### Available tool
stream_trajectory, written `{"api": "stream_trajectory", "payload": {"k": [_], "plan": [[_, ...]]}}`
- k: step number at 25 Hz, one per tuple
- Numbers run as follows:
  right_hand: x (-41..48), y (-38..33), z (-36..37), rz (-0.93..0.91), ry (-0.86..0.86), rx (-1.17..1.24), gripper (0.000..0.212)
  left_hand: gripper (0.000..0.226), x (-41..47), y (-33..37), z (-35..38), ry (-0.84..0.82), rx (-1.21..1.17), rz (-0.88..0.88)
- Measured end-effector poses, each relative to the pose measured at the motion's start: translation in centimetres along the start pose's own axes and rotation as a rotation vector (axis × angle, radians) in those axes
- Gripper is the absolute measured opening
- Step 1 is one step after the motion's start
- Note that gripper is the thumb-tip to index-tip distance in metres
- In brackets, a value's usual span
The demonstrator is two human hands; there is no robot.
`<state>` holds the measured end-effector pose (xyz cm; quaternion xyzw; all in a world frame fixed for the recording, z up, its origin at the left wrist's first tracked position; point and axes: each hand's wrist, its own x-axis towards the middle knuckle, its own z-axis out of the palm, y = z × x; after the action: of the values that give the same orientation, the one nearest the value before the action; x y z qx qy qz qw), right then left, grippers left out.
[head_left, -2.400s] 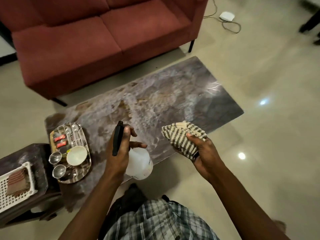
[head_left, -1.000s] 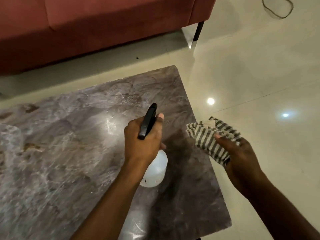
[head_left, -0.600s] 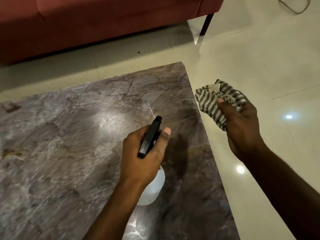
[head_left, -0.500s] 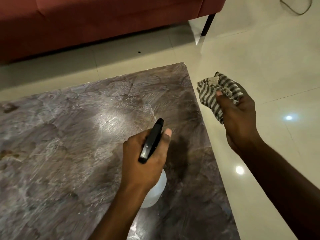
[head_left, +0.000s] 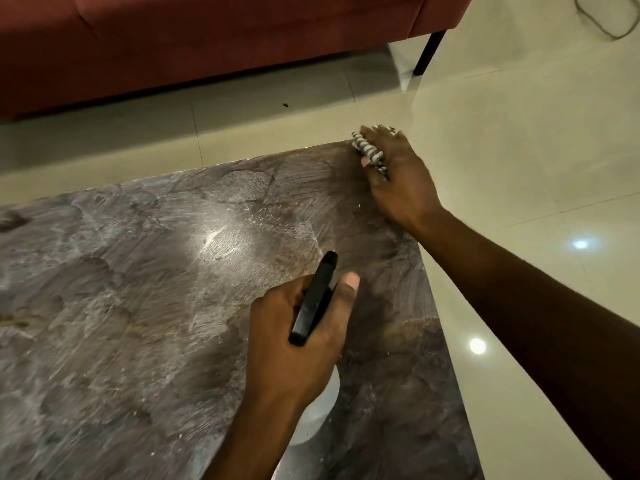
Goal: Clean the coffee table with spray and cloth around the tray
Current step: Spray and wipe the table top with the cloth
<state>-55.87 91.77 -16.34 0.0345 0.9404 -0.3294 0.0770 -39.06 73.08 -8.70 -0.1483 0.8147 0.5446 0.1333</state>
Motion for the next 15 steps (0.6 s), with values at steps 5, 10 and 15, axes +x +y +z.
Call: {"api": "stream_trajectory", "payload": {"k": [5, 10, 15], "plan": [[1.4, 1.1, -1.0, 0.063, -0.016, 0.290, 0.046, 0.055, 0.4, -0.2, -0.4, -0.053, 0.003, -0.001], [2.2, 0.1, -1.6, 0.081, -0.126, 0.266, 0.046, 0.065, 0.8, -0.6, -0.2, -0.016, 0.029, 0.003], [1.5, 0.5, -1.8, -0.022, -0.173, 0.181, 0.050, 0.053, 1.1, 0.1, -0.1, -0.075, -0.018, -0.016]]}}
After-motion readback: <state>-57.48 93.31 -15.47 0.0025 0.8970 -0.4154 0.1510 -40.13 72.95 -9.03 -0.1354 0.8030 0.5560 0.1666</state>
